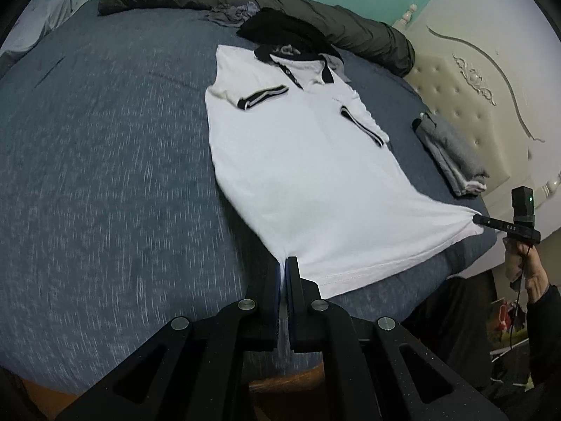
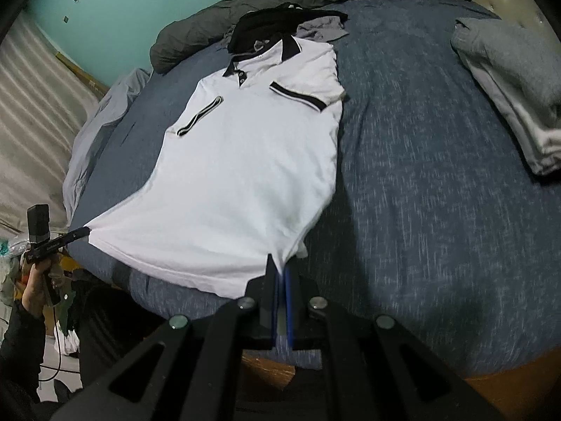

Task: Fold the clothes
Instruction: 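Grasp the polo hem with the left tool while the right tool grasps the other hem corner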

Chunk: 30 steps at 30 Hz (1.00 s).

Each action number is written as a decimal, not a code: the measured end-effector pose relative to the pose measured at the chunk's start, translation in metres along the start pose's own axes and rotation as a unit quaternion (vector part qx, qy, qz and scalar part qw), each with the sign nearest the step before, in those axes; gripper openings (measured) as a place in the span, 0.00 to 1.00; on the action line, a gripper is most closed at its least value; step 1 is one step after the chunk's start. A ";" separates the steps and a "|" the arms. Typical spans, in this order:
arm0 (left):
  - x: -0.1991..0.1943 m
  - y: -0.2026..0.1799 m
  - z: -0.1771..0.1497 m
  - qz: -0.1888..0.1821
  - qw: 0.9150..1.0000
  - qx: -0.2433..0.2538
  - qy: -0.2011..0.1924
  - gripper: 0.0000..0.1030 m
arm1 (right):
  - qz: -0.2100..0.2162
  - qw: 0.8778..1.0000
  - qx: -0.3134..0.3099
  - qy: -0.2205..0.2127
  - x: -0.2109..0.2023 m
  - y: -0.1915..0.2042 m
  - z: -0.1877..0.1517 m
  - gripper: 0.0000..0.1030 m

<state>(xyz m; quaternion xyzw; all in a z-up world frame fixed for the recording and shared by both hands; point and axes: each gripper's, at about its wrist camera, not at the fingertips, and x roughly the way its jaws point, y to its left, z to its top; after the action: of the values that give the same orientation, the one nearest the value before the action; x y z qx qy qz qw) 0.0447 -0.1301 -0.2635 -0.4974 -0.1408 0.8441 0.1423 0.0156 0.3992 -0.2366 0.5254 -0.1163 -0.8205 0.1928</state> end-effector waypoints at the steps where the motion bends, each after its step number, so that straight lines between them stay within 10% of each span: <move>1: 0.001 0.000 0.007 0.000 1.000 0.001 -0.001 0.03 | -0.001 1.000 -0.001 -0.001 0.000 0.000 0.006 0.03; 30: 0.099 0.060 0.228 -0.002 0.999 -0.043 -0.022 0.03 | -0.009 1.000 0.018 -0.017 0.069 -0.033 0.242 0.03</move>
<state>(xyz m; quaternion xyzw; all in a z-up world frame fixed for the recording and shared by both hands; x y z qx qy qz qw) -0.2081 -0.1698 -0.2591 -0.4843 -0.1808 0.8477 0.1194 -0.2358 0.3956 -0.2042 0.5161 -0.1292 -0.8286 0.1742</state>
